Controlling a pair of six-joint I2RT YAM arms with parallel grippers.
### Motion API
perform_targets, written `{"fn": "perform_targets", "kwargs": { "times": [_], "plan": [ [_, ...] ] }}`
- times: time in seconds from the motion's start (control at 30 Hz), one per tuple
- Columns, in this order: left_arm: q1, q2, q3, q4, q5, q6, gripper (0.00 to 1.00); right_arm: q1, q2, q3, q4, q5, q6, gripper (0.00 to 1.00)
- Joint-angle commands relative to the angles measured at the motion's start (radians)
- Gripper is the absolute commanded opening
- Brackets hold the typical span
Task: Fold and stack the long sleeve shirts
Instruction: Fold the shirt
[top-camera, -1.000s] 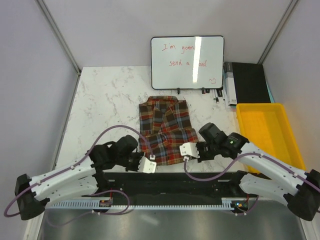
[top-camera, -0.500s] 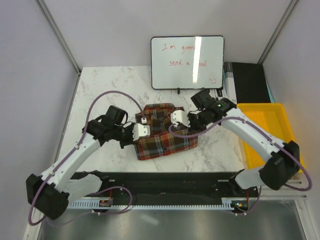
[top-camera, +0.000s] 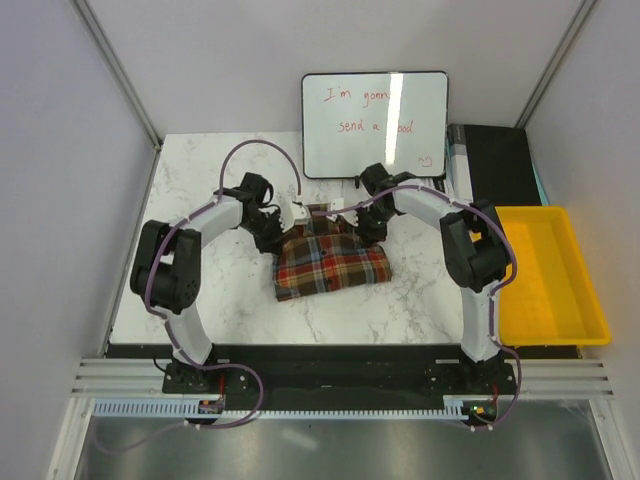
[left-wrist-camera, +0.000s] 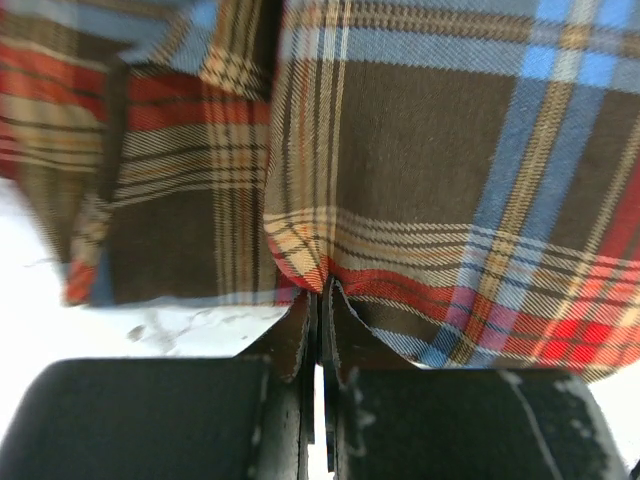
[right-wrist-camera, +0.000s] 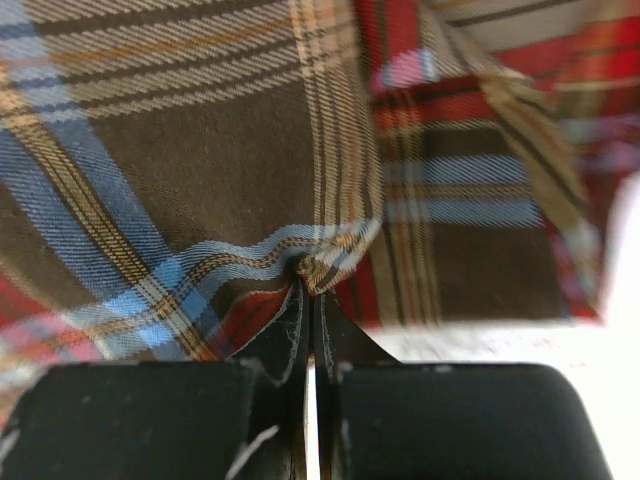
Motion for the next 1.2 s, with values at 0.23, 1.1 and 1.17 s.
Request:
{"fn": "perform_targets", "kwargs": {
  "times": [0.23,1.1,1.17],
  "plan": [
    [-0.012,-0.191,-0.26,-0.091,0.017,0.023,0.02,0.127,-0.301,-0.425,0.076,-0.123,0.121,0.0],
    [-0.319,-0.178,-0.087,0.034,0.301,-0.034,0.64,-0.02,0.131,0.219,0.016,-0.41,0.747,0.51],
    [-0.328,-0.14,-0.077,0.051,0.284,-0.043,0.64,-0.009,0.166,0.241,0.021,-0.401,0.753,0.5]
  ]
}}
